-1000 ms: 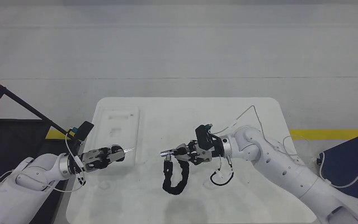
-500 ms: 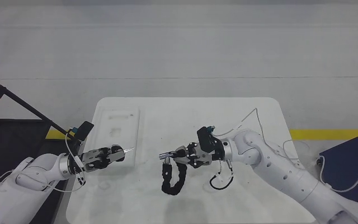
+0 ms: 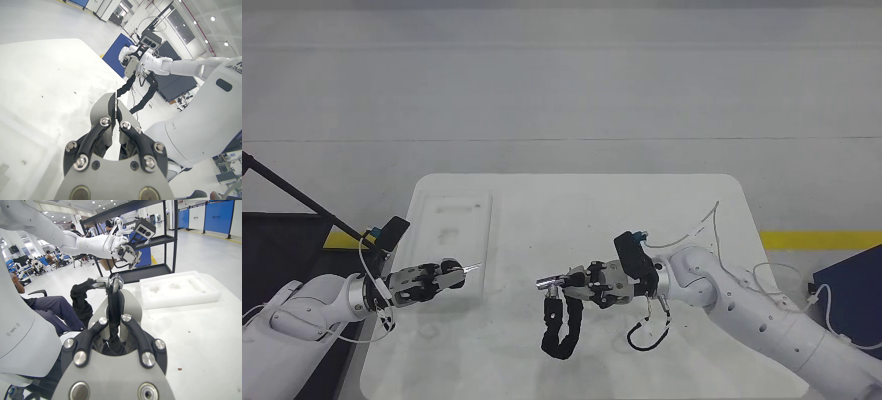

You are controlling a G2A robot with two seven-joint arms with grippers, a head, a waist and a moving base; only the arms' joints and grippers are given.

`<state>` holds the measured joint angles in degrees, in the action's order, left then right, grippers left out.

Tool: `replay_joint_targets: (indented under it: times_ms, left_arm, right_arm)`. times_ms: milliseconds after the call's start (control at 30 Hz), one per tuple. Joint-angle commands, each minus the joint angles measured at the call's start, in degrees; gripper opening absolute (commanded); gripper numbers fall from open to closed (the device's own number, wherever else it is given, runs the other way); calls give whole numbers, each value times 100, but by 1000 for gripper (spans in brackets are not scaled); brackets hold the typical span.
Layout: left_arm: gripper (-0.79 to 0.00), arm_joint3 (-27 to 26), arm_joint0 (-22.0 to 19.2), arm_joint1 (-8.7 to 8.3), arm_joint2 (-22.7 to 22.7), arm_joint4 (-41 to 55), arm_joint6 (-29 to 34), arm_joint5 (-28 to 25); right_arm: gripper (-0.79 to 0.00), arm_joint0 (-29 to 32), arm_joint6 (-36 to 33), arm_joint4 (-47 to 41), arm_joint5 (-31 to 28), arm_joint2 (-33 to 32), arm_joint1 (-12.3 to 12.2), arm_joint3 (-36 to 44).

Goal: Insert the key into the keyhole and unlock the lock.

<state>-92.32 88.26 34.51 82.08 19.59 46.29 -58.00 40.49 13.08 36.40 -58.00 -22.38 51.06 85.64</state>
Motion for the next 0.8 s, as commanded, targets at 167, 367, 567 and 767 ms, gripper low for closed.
replay_joint_targets:
  times_ms: [167, 367, 567, 767]
  left_arm:
    - [-785, 0, 0, 0, 0, 0, 0, 0]
    - [-785, -340, 38, 78, -154, -463, -346, 404]
    - [-785, -777, -15, 182, -417, -1084, -646, 625]
    - [-785, -1003, -133, 277, -701, -1338, -823, 716]
  right_arm:
    - [-785, -61, 425, 66, 0, 200, -61, -4]
    - [-785, -61, 425, 66, 0, 200, -61, -4]
    - [-785, -61, 425, 66, 0, 200, -61, -4]
    - [-785, -61, 425, 66, 0, 200, -61, -4]
